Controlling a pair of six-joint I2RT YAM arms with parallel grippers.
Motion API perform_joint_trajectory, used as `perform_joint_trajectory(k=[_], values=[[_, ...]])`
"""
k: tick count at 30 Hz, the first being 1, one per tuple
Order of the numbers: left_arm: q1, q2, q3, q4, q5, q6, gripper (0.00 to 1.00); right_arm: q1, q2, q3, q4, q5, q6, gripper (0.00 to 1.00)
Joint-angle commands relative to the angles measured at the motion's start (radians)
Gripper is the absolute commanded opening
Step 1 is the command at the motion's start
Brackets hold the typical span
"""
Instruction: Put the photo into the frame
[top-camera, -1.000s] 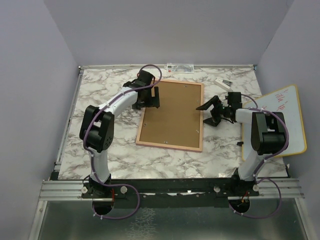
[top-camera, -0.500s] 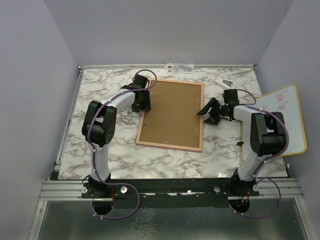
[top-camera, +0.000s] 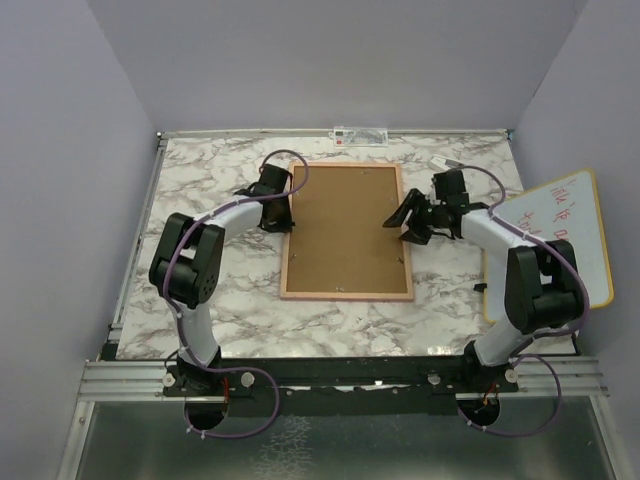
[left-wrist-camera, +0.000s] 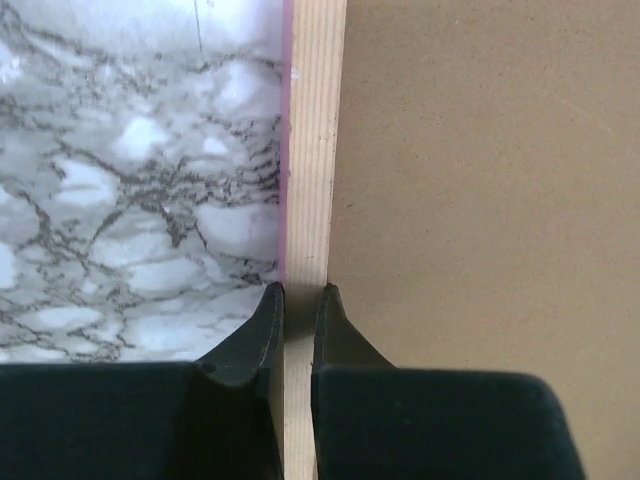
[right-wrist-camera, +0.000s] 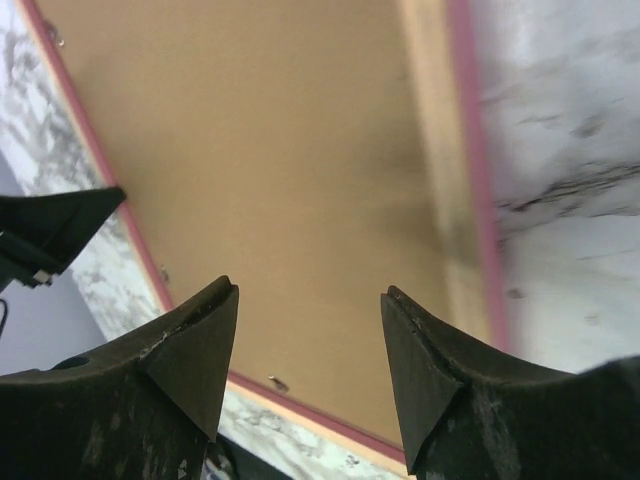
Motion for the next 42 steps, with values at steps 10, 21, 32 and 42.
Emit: perform_joint_trajectory(k=[10,21,32,42], values=[[-0.027,-0.132,-0.255,0.004,0.146,-0.140,0.19,0.392,0.015,-0.165,0.297,-0.065,0.413,0.58],[-0.026,-0.104,-0.313,0.003,0.143,-0.104,0.21,0.602,0.257,-0.043,0.443,0.063,0.544,0.47],[-0.026,-0.081,-0.326,-0.026,0.134,-0.065,0.22,0.656,0.386,0.049,0.477,0.130,0.584,0.39],[-0.024,-0.063,-0.315,-0.051,0.163,-0.054,0.21,0.666,0.429,0.053,0.572,0.151,0.569,0.37]])
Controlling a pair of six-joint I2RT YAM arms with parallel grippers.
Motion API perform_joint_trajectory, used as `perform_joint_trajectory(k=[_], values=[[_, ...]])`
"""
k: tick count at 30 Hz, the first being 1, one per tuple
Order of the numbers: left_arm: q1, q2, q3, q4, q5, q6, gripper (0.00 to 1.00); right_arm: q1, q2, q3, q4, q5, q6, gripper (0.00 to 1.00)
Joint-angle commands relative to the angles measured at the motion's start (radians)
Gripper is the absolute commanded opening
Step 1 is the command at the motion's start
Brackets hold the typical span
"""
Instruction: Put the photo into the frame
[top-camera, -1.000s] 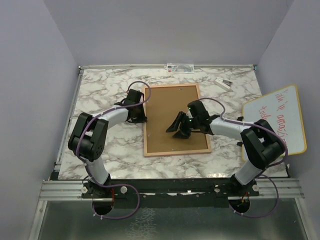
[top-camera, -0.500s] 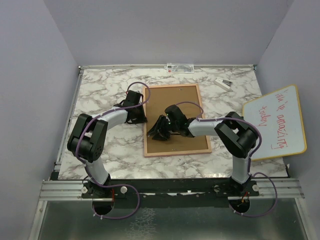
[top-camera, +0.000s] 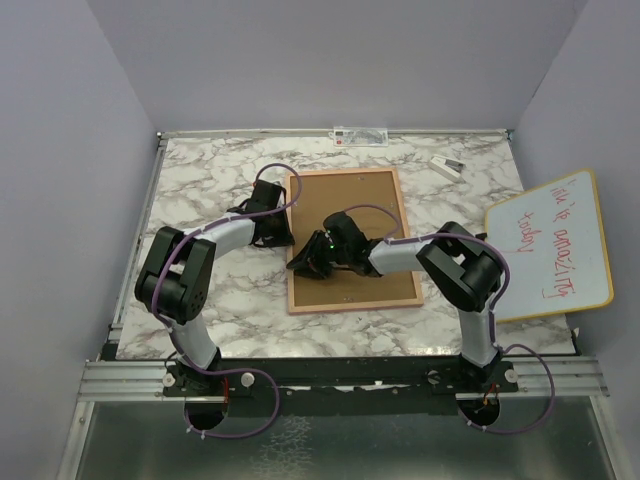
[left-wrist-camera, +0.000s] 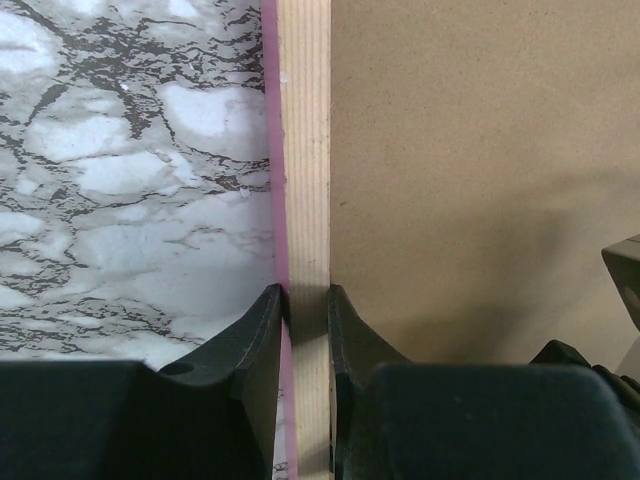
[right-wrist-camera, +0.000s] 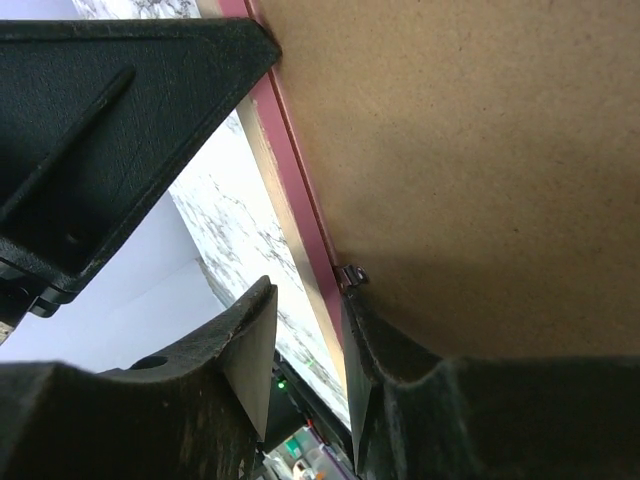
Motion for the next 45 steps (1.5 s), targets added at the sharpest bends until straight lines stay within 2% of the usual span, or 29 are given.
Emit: perform_joint_trajectory(k=[1,5,11,17,20,23,26,31,33,37,40,45], values=[[-0.017,0.090,-0.064,-0.177,0.065,0.027,0.21,0.009,0.061,0.005,0.002,0.093,-0.038,0.37],[-0.017,0.087,-0.062,-0.176,0.066,0.018,0.21,0.009,0.054,-0.016,0.068,0.115,-0.072,0.41],[-0.011,0.075,-0.052,-0.175,0.071,0.002,0.21,0.011,0.023,-0.080,0.286,0.168,-0.221,0.42],[0.006,0.064,-0.029,-0.177,0.098,-0.002,0.22,0.014,-0.037,-0.187,0.592,0.099,-0.331,0.43],[0.018,0.049,-0.011,-0.176,0.128,0.000,0.24,0.014,-0.134,-0.242,0.653,0.090,-0.374,0.45],[0.022,0.025,0.016,-0.174,0.145,0.011,0.31,0.013,-0.261,-0.277,0.572,0.145,-0.417,0.49],[0.029,0.010,0.048,-0.178,0.152,0.015,0.37,0.012,-0.362,-0.278,0.411,0.229,-0.447,0.52],[0.060,0.000,0.086,-0.181,0.162,0.015,0.45,-0.003,-0.411,-0.205,0.133,0.367,-0.449,0.55],[0.082,0.003,0.104,-0.183,0.171,0.012,0.47,-0.034,-0.397,-0.148,0.042,0.380,-0.452,0.56],[0.113,0.022,0.143,-0.181,0.170,0.006,0.47,-0.124,-0.331,-0.058,-0.032,0.352,-0.429,0.55],[0.125,0.054,0.176,-0.166,0.185,0.009,0.47,-0.187,-0.252,0.027,-0.049,0.257,-0.410,0.55],[0.129,0.138,0.245,-0.144,0.219,0.013,0.47,-0.222,-0.044,0.291,-0.159,0.092,-0.509,0.52]])
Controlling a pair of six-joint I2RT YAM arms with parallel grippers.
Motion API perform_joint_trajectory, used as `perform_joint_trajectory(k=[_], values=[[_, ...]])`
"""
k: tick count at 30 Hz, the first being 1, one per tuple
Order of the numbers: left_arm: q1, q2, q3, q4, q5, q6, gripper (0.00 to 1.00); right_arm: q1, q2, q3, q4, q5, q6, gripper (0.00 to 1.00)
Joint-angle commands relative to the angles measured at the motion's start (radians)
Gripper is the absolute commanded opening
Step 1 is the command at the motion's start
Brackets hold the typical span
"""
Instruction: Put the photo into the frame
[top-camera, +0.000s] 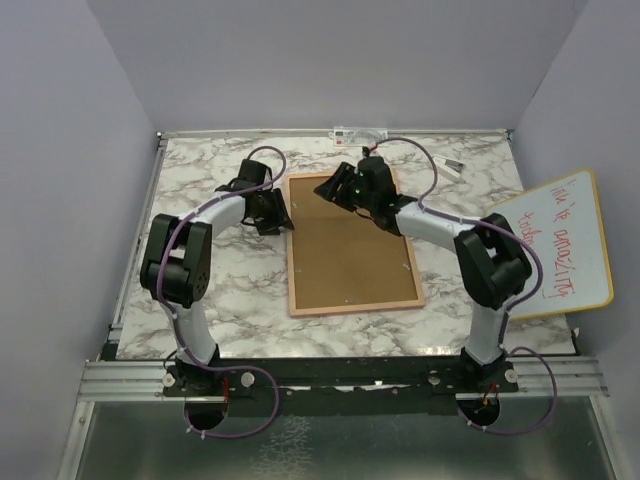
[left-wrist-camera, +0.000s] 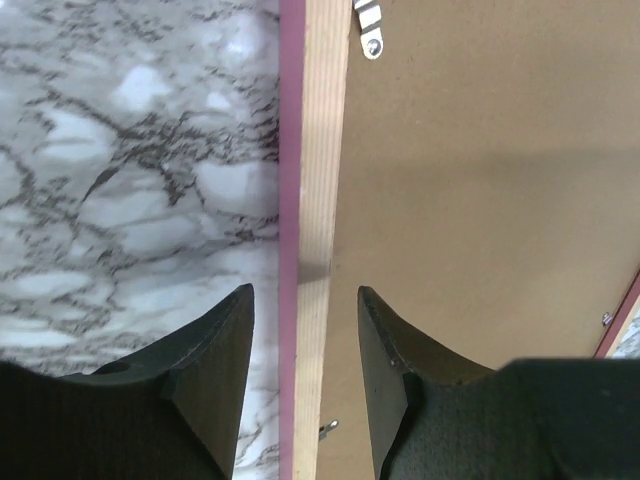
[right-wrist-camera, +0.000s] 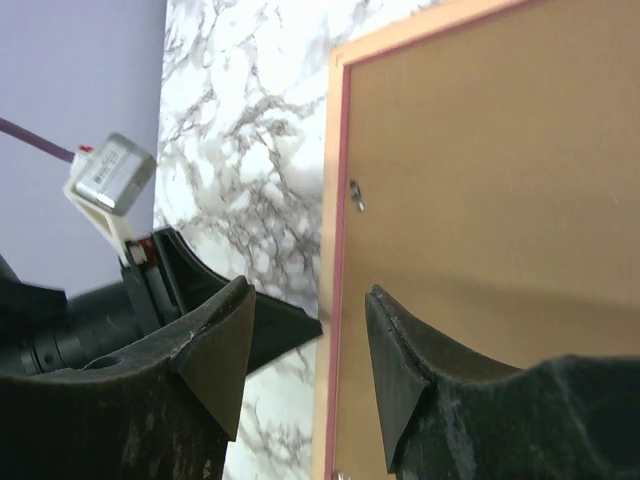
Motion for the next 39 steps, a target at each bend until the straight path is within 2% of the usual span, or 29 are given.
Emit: perform_joint_trajectory(k=[1,5,8,12,17,30,39], values=[[0.001,0.077,0.061,0.018,0.040,0.010,0.47,-0.004,0.171,0.222,-0.147,-0.164,-0.093,0.52],[0.003,0.101,0.094,-0.004,-0.034,0.023,0.44,-0.006,0.314,0.411,-0.235,-0.195,-0.128,0.51],[0.003,0.108,0.094,-0.008,-0.038,0.034,0.39,-0.006,0.401,0.523,-0.290,-0.207,-0.150,0.51],[0.003,0.120,0.077,-0.013,-0.031,0.031,0.31,-0.006,0.485,0.612,-0.311,-0.235,-0.168,0.50],[0.003,0.121,0.055,-0.013,-0.036,0.025,0.26,-0.006,0.587,0.707,-0.334,-0.304,-0.198,0.49],[0.003,0.132,0.049,-0.015,-0.037,0.021,0.23,-0.007,0.695,0.768,-0.352,-0.364,-0.246,0.46],[0.003,0.130,0.051,-0.015,-0.038,0.024,0.22,-0.007,0.711,0.740,-0.297,-0.504,-0.269,0.45]])
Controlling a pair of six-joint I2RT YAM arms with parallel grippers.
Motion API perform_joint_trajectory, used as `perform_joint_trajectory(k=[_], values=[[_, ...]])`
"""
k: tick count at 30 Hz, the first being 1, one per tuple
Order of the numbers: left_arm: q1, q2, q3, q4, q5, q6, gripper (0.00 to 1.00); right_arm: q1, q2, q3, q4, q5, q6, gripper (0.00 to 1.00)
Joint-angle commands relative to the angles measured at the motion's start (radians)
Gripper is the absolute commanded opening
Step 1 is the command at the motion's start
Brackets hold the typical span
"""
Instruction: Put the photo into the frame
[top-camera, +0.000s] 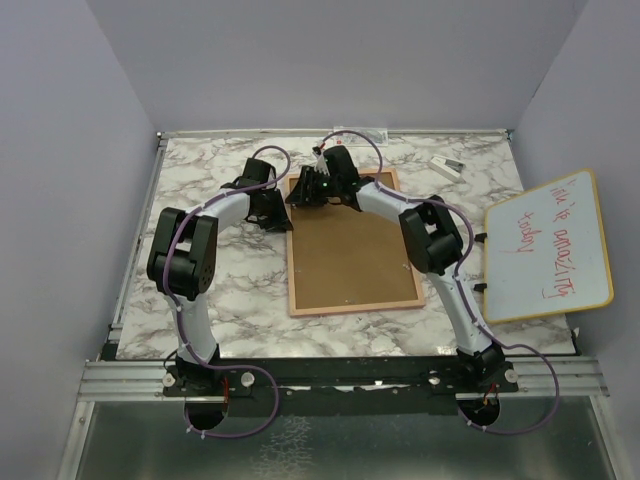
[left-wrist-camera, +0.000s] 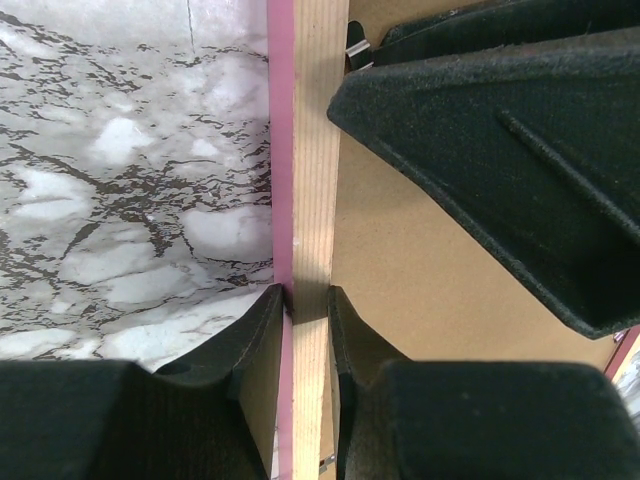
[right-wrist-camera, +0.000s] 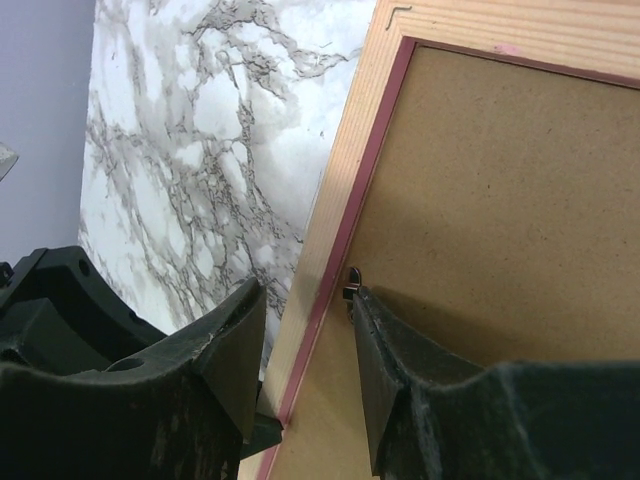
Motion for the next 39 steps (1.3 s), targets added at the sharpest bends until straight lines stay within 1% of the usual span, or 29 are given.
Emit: perform_joint_trajectory(k=[1,6,10,17,20,23,28,33,36,39], values=[[0.005,0.027,-0.020,-0.028,-0.031,0.013,0.22,0.008,0.070,-0.013,-0.004,-0.134,-0.033,0.45],[0.005,0.029,-0.022,-0.028,-0.033,0.015,0.22,0.008,0.093,-0.006,0.013,-0.230,-0.046,0.45],[0.005,0.032,-0.021,-0.028,-0.031,0.016,0.22,0.009,0.110,0.006,0.014,-0.265,-0.051,0.45],[0.005,0.040,-0.017,-0.028,-0.023,0.027,0.22,0.008,0.142,0.062,-0.028,-0.180,-0.075,0.46],[0.005,0.044,-0.015,-0.028,-0.021,0.030,0.22,0.007,0.156,0.074,-0.033,-0.174,-0.078,0.46],[0.005,0.047,-0.011,-0.028,-0.022,0.030,0.22,0.009,0.159,0.066,-0.028,-0.206,-0.082,0.46],[0.005,0.053,-0.004,-0.028,-0.027,0.029,0.21,0.008,0.151,0.029,-0.002,-0.309,-0.119,0.43],[0.005,0.053,-0.002,-0.028,-0.031,0.032,0.21,0.008,0.169,0.046,-0.025,-0.396,-0.174,0.42],[0.005,0.054,-0.003,-0.029,-0.032,0.033,0.21,0.008,0.172,0.056,-0.048,-0.380,-0.187,0.42],[0.005,0.052,-0.003,-0.029,-0.034,0.033,0.21,0.007,0.144,0.037,-0.028,-0.347,-0.167,0.42]])
